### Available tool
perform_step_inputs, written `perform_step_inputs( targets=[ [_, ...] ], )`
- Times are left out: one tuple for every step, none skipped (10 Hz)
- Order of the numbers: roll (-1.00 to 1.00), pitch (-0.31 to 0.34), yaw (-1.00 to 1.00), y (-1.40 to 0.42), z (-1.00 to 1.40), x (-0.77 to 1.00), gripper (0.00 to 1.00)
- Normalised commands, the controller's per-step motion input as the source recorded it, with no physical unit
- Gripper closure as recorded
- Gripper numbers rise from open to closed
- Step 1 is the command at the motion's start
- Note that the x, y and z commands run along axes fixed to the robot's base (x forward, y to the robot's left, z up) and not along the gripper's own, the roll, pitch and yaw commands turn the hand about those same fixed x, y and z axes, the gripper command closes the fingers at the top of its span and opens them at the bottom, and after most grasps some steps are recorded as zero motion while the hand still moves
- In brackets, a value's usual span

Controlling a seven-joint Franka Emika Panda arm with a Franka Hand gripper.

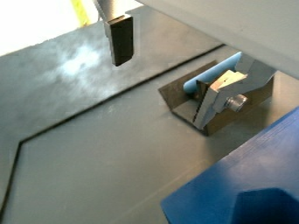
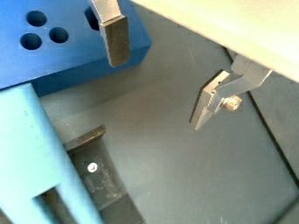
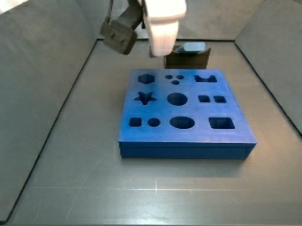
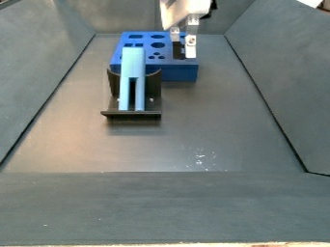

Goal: Pick up the square-circle object. Move up. Rotate the square-circle object. Place the square-circle object on the fixture. Regrasp the square-circle object. Move to above the board. Insert the square-circle object.
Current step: Regrasp the square-circle object.

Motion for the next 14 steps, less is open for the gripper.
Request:
perform_step_inputs(
  targets=[
    [1.0, -0.289, -0.68, -0.01, 0.01, -0.05, 0.0],
    [1.0, -0.218, -0.67, -0.01, 0.01, -0.04, 0.0],
    [1.0, -0.043, -0.62, -0.02, 0.0, -0.03, 0.0],
    [1.0, 0.05, -0.59, -0.02, 0.0, -0.03, 0.0],
    [0.75, 0.212, -0.27, -0.02, -0.02, -0.01, 0.0],
    [0.58, 0.298, -0.16, -0.02, -0.03, 0.0, 0.0],
    [0.39, 0.333, -0.05, -0.02, -0.05, 0.03, 0.0],
    [0.36, 0.292, -0.02, -0.01, -0.02, 1.0, 0.0],
    [0.31, 0.283, 0.03, -0.01, -0.02, 1.0, 0.0],
    [0.28, 0.283, 0.07, -0.02, -0.03, 1.0, 0.0],
    [0.25, 0.263, 0.1, -0.02, -0.03, 1.0, 0.0],
    [0.22, 0.232, 0.13, -0.03, -0.03, 1.0, 0.0],
    [0.2, 0.214, 0.14, -0.03, -0.03, 1.0, 0.0],
    [0.18, 0.194, 0.13, -0.04, -0.03, 1.0, 0.0]
  ],
)
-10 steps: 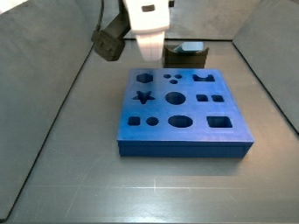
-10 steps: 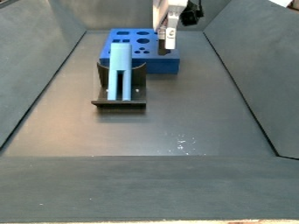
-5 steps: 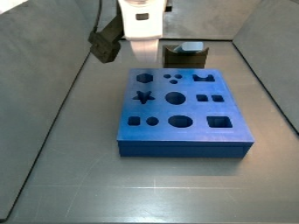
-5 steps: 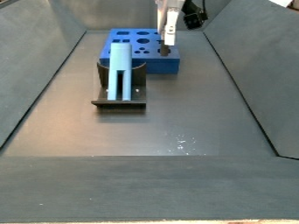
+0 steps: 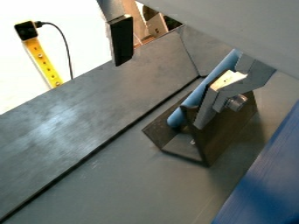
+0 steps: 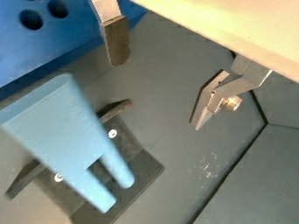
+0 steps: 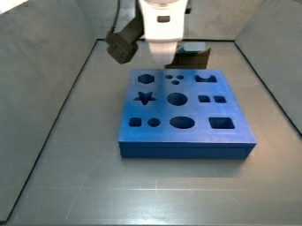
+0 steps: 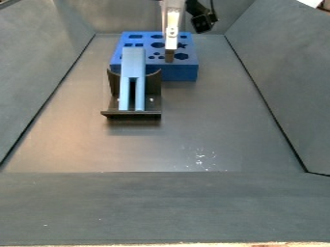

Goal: Pick up the square-circle object. Move up. Rotate the square-circle object. Place the square-circle object on the fixture. Regrasp the square-circle object. Move to above the board. Insert the square-circle object.
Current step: Regrasp the square-circle object.

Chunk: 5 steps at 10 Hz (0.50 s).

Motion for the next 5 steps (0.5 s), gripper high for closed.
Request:
perform_step_inputs(
  targets=[
    [0.17, 0.183, 0.13, -0.04, -0.03, 1.0, 0.0],
    [0.16, 0.17, 0.13, -0.04, -0.03, 1.0, 0.0],
    [0.16, 0.165, 0.12, -0.04, -0.03, 1.0, 0.0],
    [0.16, 0.159, 0.11, -0.05, -0.03, 1.0, 0.0],
    [0.17, 0.16, 0.11, -0.05, -0.04, 1.0, 0.0]
  ],
)
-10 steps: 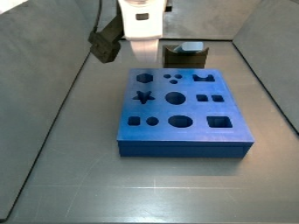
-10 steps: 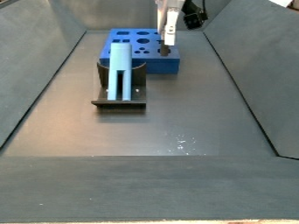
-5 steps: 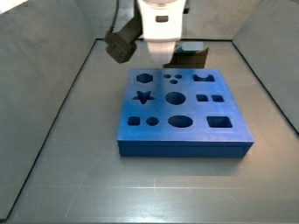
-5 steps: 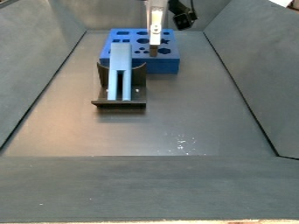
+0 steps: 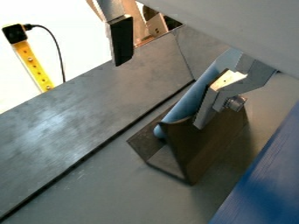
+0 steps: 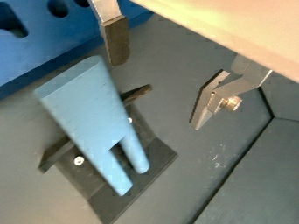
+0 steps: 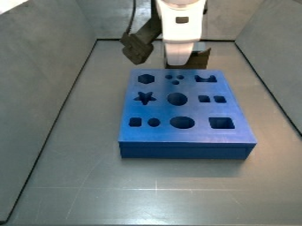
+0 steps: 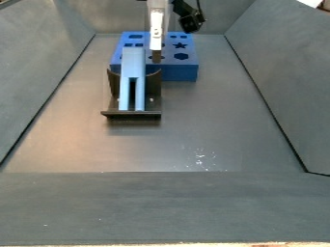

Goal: Pick up the square-circle object. Move up. Rotate the square-circle object. Place the square-circle object on the fixture. Regrasp the square-circle object. Move to above the board. Insert the square-circle object.
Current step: Regrasp the square-circle object.

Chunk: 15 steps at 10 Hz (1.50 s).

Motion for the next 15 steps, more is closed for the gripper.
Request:
perform_step_inputs(
  targets=[
    [0.18, 0.164, 0.1, -0.05, -0.03, 0.99, 0.0],
    [0.19, 0.17, 0.09, -0.05, -0.03, 0.9, 0.0],
    [0.19, 0.171, 0.09, -0.04, -0.03, 0.83, 0.0],
    [0.19, 0.166, 0.09, -0.04, -0.03, 0.75, 0.0],
    [0.19, 0.171, 0.09, -0.03, -0.03, 0.69, 0.0],
    [0.2, 0.171, 0.09, -0.03, -0.03, 0.61, 0.0],
    [0.2, 0.173, 0.09, -0.03, -0.03, 0.57, 0.0],
    [0.21, 0.177, 0.09, -0.04, -0.04, 0.49, 0.0],
    [0.2, 0.175, 0.09, -0.04, -0.04, 0.45, 0.0],
    [0.21, 0.174, 0.09, -0.04, -0.03, 0.38, 0.0],
    [0.21, 0.18, 0.09, -0.03, -0.04, 0.34, 0.0],
    [0.22, 0.186, 0.09, -0.03, -0.04, 0.28, 0.0],
    [0.22, 0.183, 0.09, -0.03, -0.03, 0.24, 0.0],
    [0.22, 0.178, 0.09, -0.04, -0.03, 0.19, 0.0],
    [0.0, 0.0, 0.0, 0.0, 0.0, 0.0, 1.0]
  ],
)
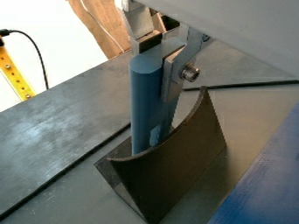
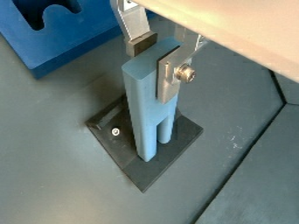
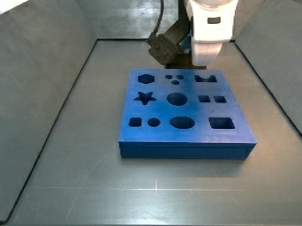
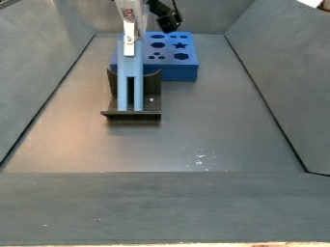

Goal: Pick up the square-circle object. Move up. Rotate the square-circle object. Place the square-circle object on the fixture. Regrasp the square-circle object. Move to above the board. Insert the square-circle object.
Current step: Rotate the square-circle object.

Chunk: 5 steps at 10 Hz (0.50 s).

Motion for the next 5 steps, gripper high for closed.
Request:
perform_step_inputs(
  targets=[
    [0.0, 0.0, 0.0, 0.27, 0.7, -1.0, 1.0],
    [-0.01, -0.011, 0.0, 0.27, 0.71, -1.0, 1.0],
    [-0.1, -0.05, -0.02, 0.25, 0.69, -1.0, 1.0],
    [-0.15, -0.062, -0.03, 0.23, 0.67, -1.0, 1.0],
    [-0.21, -0.067, -0.05, 0.22, 0.65, -1.0, 1.0]
  ],
)
